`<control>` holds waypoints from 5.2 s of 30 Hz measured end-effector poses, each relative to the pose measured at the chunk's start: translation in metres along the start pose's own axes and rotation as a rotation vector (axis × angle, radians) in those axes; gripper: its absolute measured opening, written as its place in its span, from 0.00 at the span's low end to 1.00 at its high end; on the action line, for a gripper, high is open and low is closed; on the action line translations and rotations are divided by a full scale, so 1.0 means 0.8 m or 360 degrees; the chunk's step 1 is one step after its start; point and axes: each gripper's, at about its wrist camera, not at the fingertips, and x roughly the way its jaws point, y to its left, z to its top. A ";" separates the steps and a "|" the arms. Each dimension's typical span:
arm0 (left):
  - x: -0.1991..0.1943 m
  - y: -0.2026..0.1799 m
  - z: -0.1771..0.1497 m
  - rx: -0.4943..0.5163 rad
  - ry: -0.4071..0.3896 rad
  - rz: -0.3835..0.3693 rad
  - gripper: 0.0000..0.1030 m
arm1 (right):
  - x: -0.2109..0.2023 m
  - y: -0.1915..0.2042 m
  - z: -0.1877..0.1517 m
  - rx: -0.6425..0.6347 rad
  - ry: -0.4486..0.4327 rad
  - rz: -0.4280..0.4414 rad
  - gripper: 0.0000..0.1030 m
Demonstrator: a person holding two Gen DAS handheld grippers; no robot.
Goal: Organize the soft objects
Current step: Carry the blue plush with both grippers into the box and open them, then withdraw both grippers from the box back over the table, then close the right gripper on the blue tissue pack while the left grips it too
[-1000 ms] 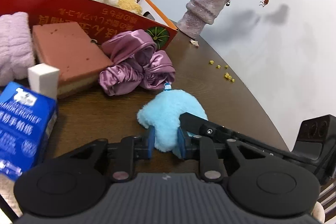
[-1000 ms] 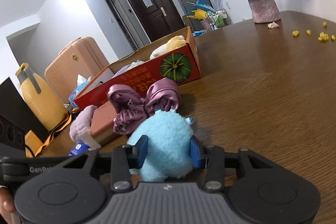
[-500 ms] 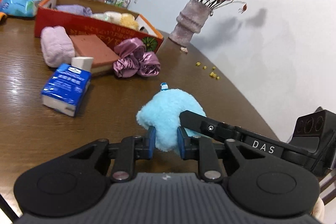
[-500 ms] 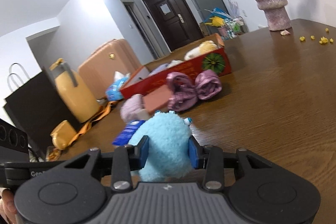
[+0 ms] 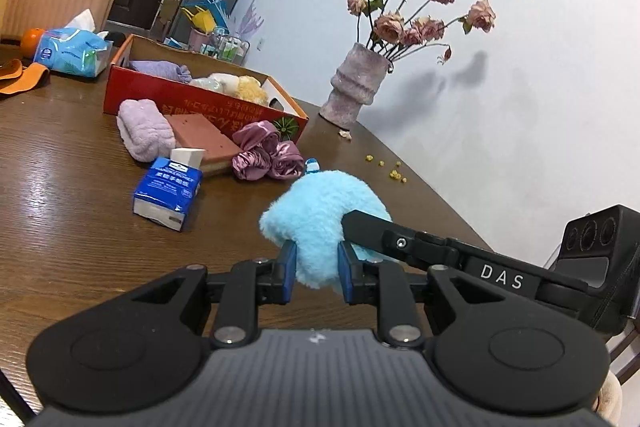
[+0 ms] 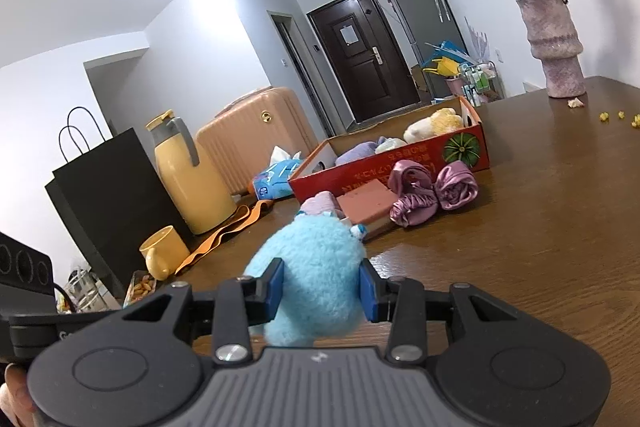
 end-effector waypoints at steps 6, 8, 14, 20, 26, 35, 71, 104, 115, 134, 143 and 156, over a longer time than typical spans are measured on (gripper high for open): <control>0.009 0.018 0.036 0.0020 -0.0102 -0.0007 0.22 | 0.030 0.003 0.033 -0.0015 -0.0008 0.0039 0.37; 0.022 0.027 0.059 0.0050 -0.0145 0.0002 0.22 | 0.052 0.000 0.059 -0.0016 -0.0026 0.0065 0.37; 0.078 0.077 0.156 0.0049 -0.0168 0.0033 0.22 | 0.159 -0.019 0.153 0.0020 0.0024 0.0142 0.37; 0.159 0.157 0.242 -0.0030 -0.0080 0.0107 0.22 | 0.305 -0.048 0.230 0.0136 0.0211 0.0170 0.37; 0.239 0.245 0.283 -0.0057 0.0051 0.0332 0.22 | 0.462 -0.079 0.245 0.0279 0.0452 0.0176 0.36; 0.271 0.258 0.285 0.0212 0.0107 0.0529 0.27 | 0.564 -0.066 0.224 0.0130 0.0635 0.0005 0.42; -0.068 0.046 0.139 0.0485 -0.0525 0.0771 0.99 | 0.014 -0.026 0.198 -0.0577 -0.0202 -0.0460 0.94; -0.038 0.070 0.025 0.0322 -0.0367 0.0698 1.00 | 0.026 -0.015 0.026 -0.0321 -0.0152 -0.0361 0.96; 0.068 0.106 0.030 0.0188 -0.0121 0.0625 0.82 | 0.172 -0.018 0.023 -0.0249 0.0215 -0.0082 0.62; 0.072 0.107 0.012 -0.0085 0.0102 0.0309 0.33 | 0.211 -0.015 0.007 -0.0161 0.0389 0.0000 0.31; 0.048 0.069 -0.016 -0.0058 0.0143 0.0236 0.33 | 0.099 -0.013 -0.037 -0.0076 0.0374 -0.0013 0.31; 0.059 0.080 -0.012 -0.0115 0.0154 0.0309 0.29 | 0.117 -0.041 -0.030 0.0092 0.0346 -0.0007 0.30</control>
